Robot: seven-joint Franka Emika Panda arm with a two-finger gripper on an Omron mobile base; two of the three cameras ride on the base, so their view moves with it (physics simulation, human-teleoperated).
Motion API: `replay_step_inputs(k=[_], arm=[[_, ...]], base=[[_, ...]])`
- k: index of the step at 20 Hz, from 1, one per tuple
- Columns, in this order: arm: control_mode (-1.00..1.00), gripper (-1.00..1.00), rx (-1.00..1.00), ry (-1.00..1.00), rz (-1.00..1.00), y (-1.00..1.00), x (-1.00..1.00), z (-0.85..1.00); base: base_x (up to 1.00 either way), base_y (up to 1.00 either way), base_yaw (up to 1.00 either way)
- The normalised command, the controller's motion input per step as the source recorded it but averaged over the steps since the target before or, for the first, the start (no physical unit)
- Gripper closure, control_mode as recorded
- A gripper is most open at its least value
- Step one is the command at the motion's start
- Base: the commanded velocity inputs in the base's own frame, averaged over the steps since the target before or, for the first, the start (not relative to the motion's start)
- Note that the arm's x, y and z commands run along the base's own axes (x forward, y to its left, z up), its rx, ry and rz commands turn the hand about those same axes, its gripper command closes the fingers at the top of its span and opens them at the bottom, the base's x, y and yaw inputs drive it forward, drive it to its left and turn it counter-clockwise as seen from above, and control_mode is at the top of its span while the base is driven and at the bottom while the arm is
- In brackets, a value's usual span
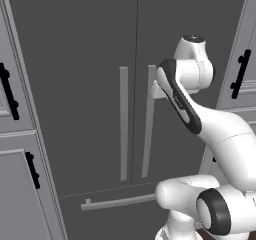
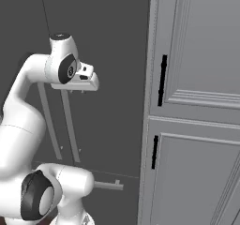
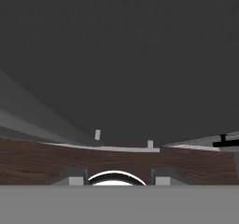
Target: Take the strawberry from the fridge and place it on top of the pancake, located on the dining counter.
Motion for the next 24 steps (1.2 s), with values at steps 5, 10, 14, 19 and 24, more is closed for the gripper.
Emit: replay_step_inputs(k=[5, 10, 14, 19, 24], arm=[[1.0, -1.0, 0.0, 0.0, 0.0, 0.0, -0.09, 0.0], [1.0, -1.0, 0.0, 0.0, 0.0, 0.0, 0.0, 0.0], [1.0, -1.0, 0.0, 0.0, 0.0, 0.0, 0.0, 0.0], [1.0, -1.0, 0.0, 0.0, 0.0, 0.0, 0.0, 0.0], [1.0, -1.0, 0.0, 0.0, 0.0, 0.0, 0.0, 0.0]], base=[[-0.07, 0.0, 0.0], [-0.45, 0.0, 0.0], [-0.43, 0.18, -0.02], [-0.21, 0.39, -0.08], [-0.05, 0.44, -0.08]])
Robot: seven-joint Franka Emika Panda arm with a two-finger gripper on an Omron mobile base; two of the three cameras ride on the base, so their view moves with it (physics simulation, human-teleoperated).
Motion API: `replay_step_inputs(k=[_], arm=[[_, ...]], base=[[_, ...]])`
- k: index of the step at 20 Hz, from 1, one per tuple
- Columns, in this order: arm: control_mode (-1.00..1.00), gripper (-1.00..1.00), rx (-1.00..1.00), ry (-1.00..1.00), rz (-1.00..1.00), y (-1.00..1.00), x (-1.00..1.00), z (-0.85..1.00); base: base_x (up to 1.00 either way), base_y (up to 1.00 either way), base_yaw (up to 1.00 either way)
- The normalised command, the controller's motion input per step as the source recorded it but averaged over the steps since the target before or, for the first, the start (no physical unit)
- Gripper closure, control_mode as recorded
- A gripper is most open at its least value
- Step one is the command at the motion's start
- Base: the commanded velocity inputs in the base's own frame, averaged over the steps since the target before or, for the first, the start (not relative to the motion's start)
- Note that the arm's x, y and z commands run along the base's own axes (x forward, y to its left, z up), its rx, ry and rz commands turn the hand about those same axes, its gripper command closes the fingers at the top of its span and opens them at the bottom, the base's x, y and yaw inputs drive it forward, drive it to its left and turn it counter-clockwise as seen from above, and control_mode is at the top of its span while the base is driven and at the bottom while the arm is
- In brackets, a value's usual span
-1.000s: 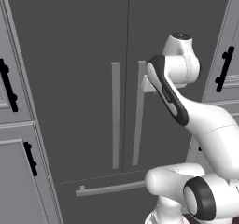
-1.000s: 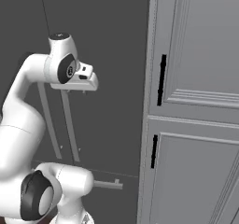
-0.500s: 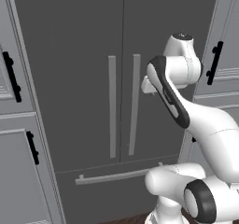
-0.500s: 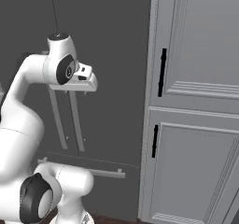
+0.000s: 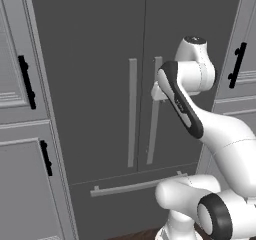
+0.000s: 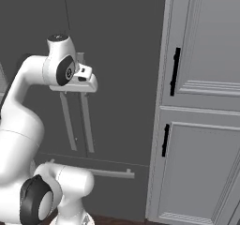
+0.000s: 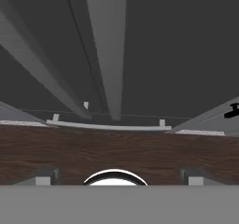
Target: Take the strawberry from the fridge and place it on top of the pancake, located on the dining counter.
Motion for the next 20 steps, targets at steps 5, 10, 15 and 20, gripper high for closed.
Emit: replay_step_inputs(k=[5, 10, 15, 20], arm=[[1.0, -1.0, 0.0, 0.0, 0.0, 0.0, 0.0, 0.0], [1.0, -1.0, 0.0, 0.0, 0.0, 0.0, 0.0, 0.0], [1.0, -1.0, 0.0, 0.0, 0.0, 0.0, 0.0, 0.0], [1.0, -1.0, 0.0, 0.0, 0.0, 0.0, 0.0, 0.0]], base=[[0.0, 0.47, -0.06], [0.0, 0.42, -0.04], [-0.45, -0.02, -0.01], [-0.61, -0.15, -0.01]])
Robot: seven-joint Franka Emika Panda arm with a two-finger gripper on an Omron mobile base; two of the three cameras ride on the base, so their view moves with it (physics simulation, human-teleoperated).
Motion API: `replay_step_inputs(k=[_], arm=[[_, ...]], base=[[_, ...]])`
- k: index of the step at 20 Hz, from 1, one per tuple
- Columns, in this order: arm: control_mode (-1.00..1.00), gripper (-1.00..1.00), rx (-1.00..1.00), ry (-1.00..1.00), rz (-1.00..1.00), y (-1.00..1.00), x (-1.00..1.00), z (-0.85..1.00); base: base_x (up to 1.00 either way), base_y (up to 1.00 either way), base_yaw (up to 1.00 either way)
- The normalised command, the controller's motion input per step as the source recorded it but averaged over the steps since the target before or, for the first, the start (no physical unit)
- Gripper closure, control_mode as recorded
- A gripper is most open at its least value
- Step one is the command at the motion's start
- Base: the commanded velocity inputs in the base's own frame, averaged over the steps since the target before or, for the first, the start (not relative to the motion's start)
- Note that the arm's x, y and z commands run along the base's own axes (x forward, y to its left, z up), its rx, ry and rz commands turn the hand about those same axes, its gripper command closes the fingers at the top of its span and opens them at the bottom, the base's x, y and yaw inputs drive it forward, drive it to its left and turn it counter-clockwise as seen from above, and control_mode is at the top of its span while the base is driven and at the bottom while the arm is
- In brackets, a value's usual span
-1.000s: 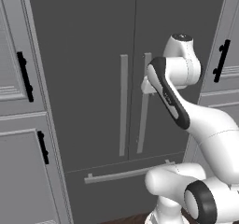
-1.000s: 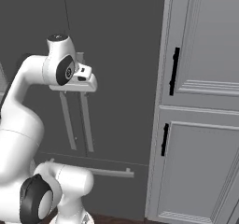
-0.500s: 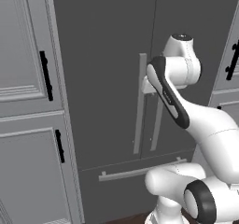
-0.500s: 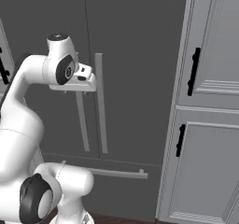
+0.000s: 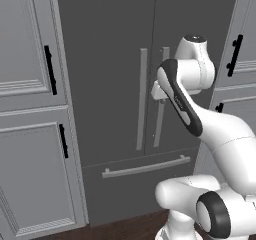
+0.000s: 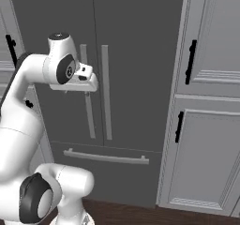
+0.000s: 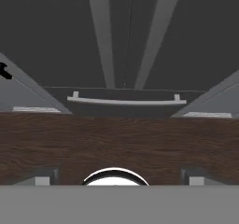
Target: Take the strawberry from the fridge and place it on top of the pancake, located on the dining counter.
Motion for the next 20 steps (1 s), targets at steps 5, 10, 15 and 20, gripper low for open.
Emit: replay_step_inputs(k=[5, 10, 15, 20], arm=[[1.0, -1.0, 0.0, 0.0, 0.0, 0.0, 0.0, 0.0], [1.0, -1.0, 0.0, 0.0, 0.0, 0.0, 0.0, 0.0], [-1.0, -1.0, 0.0, -0.09, 0.0, -0.2, 0.21, -0.08], [-1.0, -1.0, 0.01, -0.3, 0.0, -0.35, 0.97, -0.18]], base=[[-0.56, -0.11, 0.0], [-0.37, -0.06, -0.03], [0.0, -0.07, 0.0], [0.0, 0.0, 0.0]])
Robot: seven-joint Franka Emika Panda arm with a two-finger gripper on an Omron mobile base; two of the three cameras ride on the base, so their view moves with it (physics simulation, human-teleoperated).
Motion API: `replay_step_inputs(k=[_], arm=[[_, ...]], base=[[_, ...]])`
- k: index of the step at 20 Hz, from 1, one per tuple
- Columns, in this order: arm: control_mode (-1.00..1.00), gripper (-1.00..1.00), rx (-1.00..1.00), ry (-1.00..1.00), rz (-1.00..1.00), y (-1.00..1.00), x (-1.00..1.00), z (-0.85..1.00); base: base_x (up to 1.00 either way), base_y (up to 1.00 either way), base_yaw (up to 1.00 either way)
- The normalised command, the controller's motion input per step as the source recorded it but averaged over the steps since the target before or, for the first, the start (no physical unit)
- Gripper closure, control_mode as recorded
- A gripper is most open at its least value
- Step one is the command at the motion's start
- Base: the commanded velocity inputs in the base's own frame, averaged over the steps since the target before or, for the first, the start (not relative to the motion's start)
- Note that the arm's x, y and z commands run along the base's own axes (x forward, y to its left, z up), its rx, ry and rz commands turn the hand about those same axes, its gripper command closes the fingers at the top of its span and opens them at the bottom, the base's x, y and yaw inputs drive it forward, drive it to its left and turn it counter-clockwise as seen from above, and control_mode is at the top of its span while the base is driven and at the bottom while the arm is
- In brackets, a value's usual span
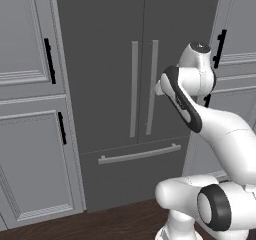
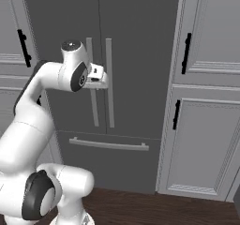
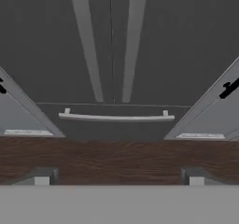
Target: Take the strawberry from the fridge and place it on top of the pancake, located on the dining counter.
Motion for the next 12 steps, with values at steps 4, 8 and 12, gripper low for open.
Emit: replay_step_inputs(k=[4, 8, 12], arm=[[-1.0, -1.0, 0.02, -0.2, 0.0, -0.16, 0.89, -0.03], [-1.0, -1.0, 0.0, -0.02, 0.0, -0.01, 0.67, 0.0], [-1.0, -1.0, 0.0, 0.0, 0.0, 0.0, 0.68, 0.0]], base=[[0.0, 0.0, 0.0], [0.0, 0.0, 0.0], [0.0, 0.0, 0.0]])
